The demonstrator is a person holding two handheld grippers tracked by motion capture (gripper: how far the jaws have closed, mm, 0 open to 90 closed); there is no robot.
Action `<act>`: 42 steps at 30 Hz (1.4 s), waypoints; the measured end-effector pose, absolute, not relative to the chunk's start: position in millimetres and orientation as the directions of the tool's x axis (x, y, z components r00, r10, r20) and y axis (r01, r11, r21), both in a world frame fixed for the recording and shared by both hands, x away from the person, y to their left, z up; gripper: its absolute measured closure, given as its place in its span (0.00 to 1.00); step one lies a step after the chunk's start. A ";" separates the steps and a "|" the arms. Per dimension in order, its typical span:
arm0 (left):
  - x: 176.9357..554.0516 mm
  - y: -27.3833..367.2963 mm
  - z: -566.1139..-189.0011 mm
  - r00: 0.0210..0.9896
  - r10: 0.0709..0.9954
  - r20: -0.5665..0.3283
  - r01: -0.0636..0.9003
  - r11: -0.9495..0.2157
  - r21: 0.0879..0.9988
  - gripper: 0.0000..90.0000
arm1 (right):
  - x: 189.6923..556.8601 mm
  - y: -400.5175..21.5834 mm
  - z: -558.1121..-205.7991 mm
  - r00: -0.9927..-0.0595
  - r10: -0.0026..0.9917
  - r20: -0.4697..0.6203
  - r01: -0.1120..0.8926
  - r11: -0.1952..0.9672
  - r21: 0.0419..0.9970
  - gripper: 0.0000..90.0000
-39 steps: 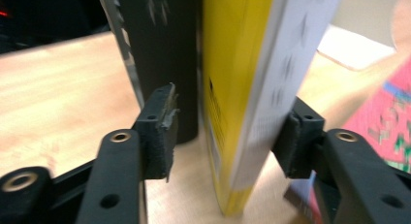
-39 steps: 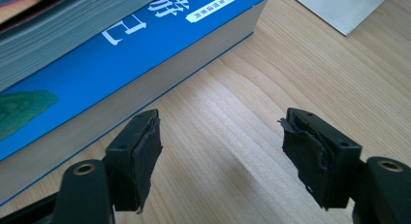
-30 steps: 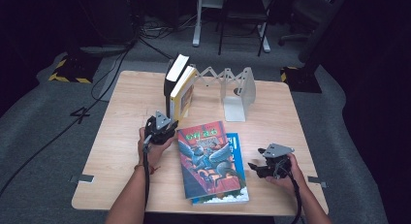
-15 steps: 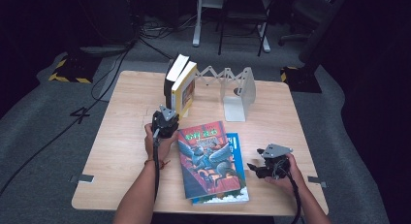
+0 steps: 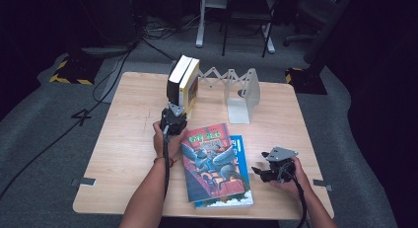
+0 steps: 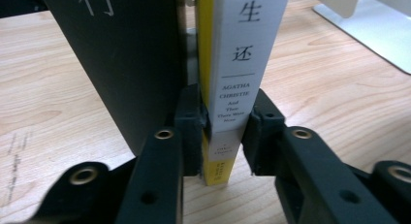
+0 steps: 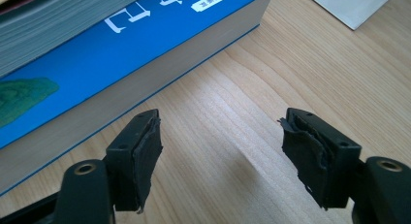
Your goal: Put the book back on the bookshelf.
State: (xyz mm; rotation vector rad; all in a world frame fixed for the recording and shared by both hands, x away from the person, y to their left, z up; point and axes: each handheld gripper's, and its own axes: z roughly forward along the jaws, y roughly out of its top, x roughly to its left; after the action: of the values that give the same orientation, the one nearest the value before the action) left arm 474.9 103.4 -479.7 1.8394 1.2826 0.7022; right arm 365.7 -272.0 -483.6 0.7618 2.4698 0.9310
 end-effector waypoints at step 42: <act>484.9 104.7 -468.9 0.405 0.913 0.053 0.505 -0.271 0.820 0.91 | 363.8 -275.0 -480.9 -0.755 0.632 -0.177 0.349 0.615 0.707 0.35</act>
State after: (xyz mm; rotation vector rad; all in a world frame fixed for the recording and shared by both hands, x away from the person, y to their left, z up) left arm 484.9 104.7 -468.9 1.9179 1.2103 0.6963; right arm 363.8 -275.0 -480.9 0.7803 2.4305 0.9385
